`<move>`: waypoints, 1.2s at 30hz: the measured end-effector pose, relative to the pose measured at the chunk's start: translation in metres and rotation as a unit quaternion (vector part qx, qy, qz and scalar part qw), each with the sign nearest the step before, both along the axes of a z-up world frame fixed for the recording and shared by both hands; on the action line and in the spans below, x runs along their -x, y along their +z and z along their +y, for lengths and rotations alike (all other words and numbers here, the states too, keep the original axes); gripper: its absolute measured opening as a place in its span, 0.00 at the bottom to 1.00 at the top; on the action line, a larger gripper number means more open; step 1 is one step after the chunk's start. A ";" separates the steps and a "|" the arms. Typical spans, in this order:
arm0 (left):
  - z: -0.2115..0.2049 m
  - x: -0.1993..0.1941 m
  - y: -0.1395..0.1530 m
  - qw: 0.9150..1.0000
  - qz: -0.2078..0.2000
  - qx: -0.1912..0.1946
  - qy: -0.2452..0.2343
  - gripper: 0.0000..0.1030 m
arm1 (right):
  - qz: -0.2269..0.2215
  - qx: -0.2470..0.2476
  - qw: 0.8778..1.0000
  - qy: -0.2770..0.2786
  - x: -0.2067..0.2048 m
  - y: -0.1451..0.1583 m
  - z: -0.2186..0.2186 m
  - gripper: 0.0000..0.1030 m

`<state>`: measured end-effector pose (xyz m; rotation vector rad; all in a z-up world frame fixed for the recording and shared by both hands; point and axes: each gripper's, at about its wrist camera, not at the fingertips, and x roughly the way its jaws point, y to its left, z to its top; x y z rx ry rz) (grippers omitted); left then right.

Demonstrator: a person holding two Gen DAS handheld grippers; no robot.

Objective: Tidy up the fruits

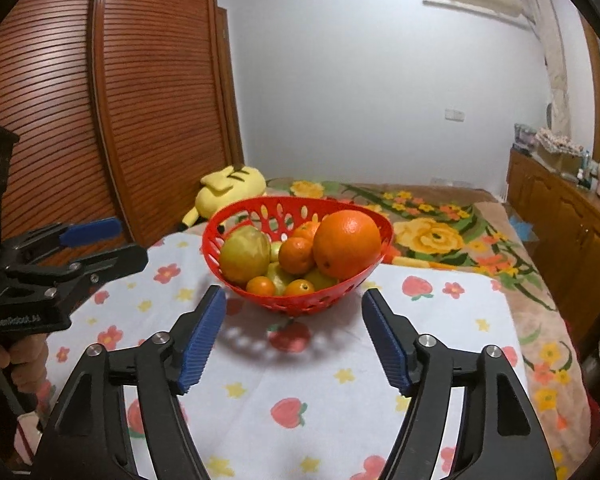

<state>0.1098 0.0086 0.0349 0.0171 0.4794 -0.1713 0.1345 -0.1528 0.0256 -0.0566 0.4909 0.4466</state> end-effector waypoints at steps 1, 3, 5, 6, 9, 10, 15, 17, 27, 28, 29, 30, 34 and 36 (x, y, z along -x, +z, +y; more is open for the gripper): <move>0.000 0.005 0.002 1.000 -0.003 0.000 0.002 0.84 | -0.004 0.000 1.000 -0.005 0.004 0.002 0.000 0.73; 0.001 0.012 0.005 1.000 -0.009 0.001 0.004 0.86 | -0.010 -0.002 1.000 -0.009 0.010 0.006 -0.001 0.76; 0.001 0.019 0.009 1.000 -0.012 -0.002 0.015 0.87 | -0.018 -0.006 1.000 -0.011 0.018 0.010 -0.002 0.80; 0.002 0.022 0.011 1.000 -0.013 -0.004 0.020 0.87 | -0.021 -0.007 1.000 -0.012 0.021 0.011 -0.002 0.81; 0.004 0.028 0.014 0.999 -0.017 -0.001 0.029 0.87 | -0.033 -0.009 0.999 -0.018 0.030 0.018 -0.002 0.84; 0.005 0.030 0.015 0.999 -0.017 0.002 0.030 0.87 | -0.037 -0.010 0.999 -0.020 0.033 0.020 -0.002 0.84; 0.006 0.038 0.014 0.999 -0.024 -0.003 0.038 0.87 | -0.045 -0.017 0.998 -0.033 0.041 0.022 -0.007 0.86; 0.007 0.041 0.012 0.999 -0.023 -0.001 0.040 0.87 | -0.044 -0.018 0.998 -0.036 0.043 0.020 -0.009 0.86; 0.016 0.046 0.008 0.998 -0.019 0.007 0.053 0.87 | -0.045 -0.017 0.998 -0.052 0.046 0.017 -0.015 0.86; 0.016 0.046 0.009 0.998 -0.019 0.007 0.054 0.87 | -0.046 -0.017 0.997 -0.053 0.046 0.017 -0.015 0.86; 0.017 0.046 0.009 0.998 -0.019 0.008 0.055 0.87 | -0.046 -0.018 0.997 -0.053 0.046 0.018 -0.016 0.86; 0.017 0.047 0.009 0.998 -0.019 0.008 0.055 0.87 | -0.047 -0.018 0.997 -0.053 0.047 0.018 -0.016 0.86; 0.017 0.046 0.008 0.998 -0.018 0.008 0.057 0.87 | -0.048 -0.017 0.997 -0.054 0.047 0.018 -0.016 0.86; 0.018 0.047 0.008 0.998 -0.017 0.009 0.057 0.87 | -0.048 -0.017 0.997 -0.054 0.048 0.019 -0.016 0.86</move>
